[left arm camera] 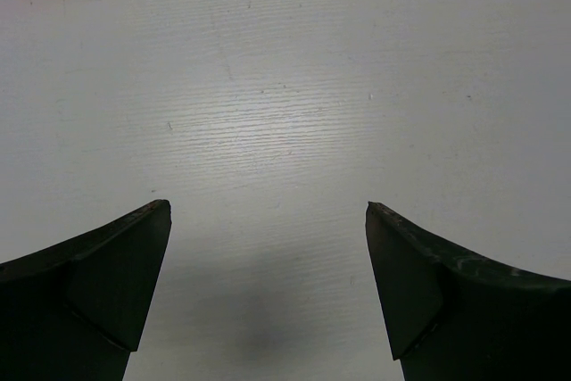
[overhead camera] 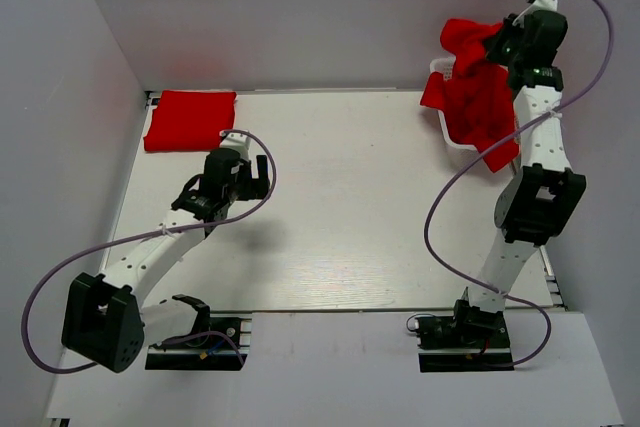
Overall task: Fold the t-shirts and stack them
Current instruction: Grab crumpled tshirt from bin with the right arm, then move the tshirt to the center of the board
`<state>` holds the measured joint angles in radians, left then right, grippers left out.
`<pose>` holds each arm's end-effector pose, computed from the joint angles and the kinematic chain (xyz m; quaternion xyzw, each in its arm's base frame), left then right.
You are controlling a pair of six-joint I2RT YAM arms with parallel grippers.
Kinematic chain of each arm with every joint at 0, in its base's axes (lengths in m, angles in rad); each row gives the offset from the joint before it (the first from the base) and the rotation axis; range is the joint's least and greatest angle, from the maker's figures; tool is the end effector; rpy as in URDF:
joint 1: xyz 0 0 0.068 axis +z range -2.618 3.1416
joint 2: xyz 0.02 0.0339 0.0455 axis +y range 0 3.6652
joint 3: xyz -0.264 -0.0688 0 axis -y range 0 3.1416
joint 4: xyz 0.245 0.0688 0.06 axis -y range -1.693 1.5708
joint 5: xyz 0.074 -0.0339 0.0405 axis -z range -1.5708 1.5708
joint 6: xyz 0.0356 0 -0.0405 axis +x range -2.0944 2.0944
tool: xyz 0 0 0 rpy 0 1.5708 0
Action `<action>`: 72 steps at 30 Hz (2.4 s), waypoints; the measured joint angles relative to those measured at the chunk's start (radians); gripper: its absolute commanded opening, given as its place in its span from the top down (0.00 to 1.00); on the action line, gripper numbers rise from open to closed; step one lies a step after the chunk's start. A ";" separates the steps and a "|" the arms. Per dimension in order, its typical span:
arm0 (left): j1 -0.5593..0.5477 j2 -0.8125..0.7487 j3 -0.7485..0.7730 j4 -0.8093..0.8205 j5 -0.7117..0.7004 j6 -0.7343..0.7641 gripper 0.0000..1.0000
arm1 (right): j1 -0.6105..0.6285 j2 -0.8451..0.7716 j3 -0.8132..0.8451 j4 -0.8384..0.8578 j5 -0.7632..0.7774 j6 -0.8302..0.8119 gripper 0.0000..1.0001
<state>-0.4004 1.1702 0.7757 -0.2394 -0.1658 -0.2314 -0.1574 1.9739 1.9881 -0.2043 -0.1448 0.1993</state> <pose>0.2364 -0.0937 0.2532 0.0378 0.8892 -0.0696 0.4506 0.4699 -0.0694 0.3992 0.0911 0.7650 0.0691 0.6338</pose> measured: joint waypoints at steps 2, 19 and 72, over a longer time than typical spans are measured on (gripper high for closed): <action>0.000 -0.005 0.000 0.000 0.003 -0.005 0.00 | 0.000 -0.032 0.025 0.008 -0.004 -0.003 1.00; 0.000 -0.116 -0.035 0.000 0.038 -0.064 0.00 | 0.000 -0.092 0.204 0.188 -0.321 0.143 1.00; 0.000 -0.227 0.030 -0.362 -0.048 -0.365 0.00 | 0.596 -0.431 -1.049 0.389 -0.273 -0.002 0.10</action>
<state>-0.4004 0.9432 0.8059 -0.6010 -0.2142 -0.5961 0.4385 1.5425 0.9386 0.1844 -0.4175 0.1974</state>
